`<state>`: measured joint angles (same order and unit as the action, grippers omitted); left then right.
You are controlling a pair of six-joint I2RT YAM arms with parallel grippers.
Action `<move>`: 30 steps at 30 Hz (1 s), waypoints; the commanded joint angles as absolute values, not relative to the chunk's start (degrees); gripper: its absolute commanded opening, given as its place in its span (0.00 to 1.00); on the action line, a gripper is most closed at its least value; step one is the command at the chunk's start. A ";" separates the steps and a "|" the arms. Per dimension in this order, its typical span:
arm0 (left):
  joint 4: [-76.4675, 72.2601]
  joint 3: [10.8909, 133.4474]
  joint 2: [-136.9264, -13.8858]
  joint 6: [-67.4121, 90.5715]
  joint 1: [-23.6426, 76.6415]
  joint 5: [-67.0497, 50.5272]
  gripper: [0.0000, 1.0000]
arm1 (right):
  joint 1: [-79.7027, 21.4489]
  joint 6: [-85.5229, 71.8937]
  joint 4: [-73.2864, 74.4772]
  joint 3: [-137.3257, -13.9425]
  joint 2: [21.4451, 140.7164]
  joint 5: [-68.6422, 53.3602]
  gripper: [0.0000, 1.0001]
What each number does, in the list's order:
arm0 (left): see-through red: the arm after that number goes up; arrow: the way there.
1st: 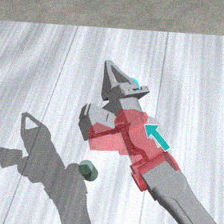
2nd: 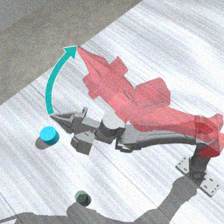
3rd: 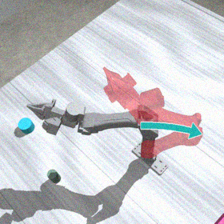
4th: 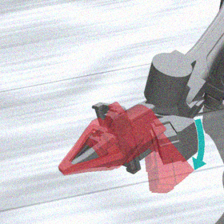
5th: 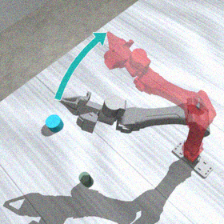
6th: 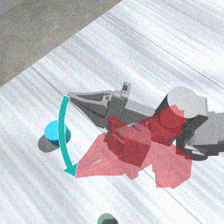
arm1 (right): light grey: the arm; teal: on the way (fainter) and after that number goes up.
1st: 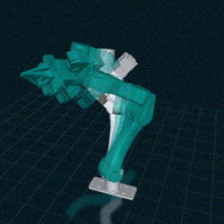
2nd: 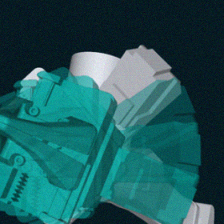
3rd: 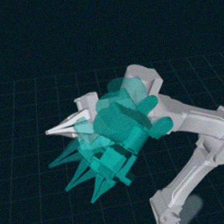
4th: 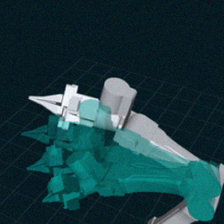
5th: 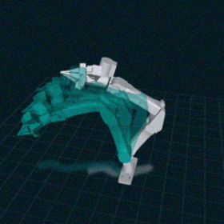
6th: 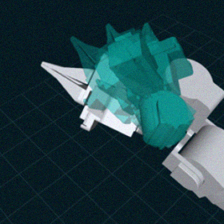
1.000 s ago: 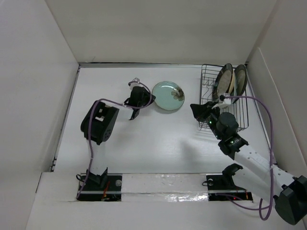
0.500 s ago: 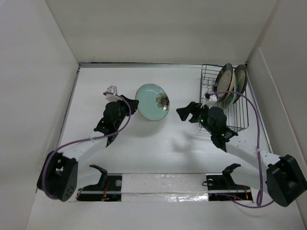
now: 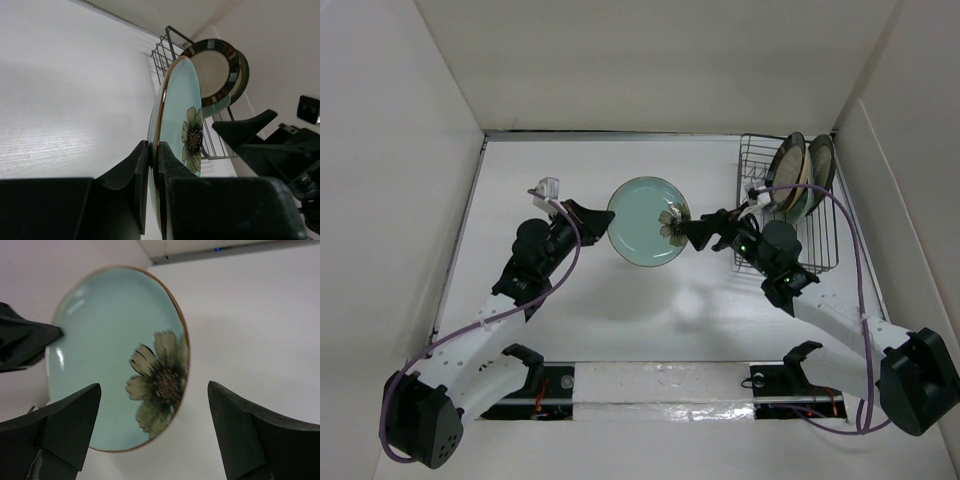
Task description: Load the plates into the dish rack
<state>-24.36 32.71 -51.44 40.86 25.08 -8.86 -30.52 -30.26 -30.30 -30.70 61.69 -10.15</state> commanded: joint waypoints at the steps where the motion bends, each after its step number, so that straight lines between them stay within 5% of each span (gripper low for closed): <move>1: -32.34 37.79 -48.95 42.54 25.14 -14.04 0.00 | -31.20 -29.79 -39.46 -30.85 59.15 -14.15 0.92; 16: -36.21 38.76 -46.93 42.54 25.14 -25.31 0.00 | -31.20 -31.64 -42.80 -31.02 64.24 -16.34 0.85; 30: -28.21 40.08 -45.53 37.09 25.14 -18.99 0.00 | -31.20 -28.57 -35.34 -30.50 59.15 -6.33 0.85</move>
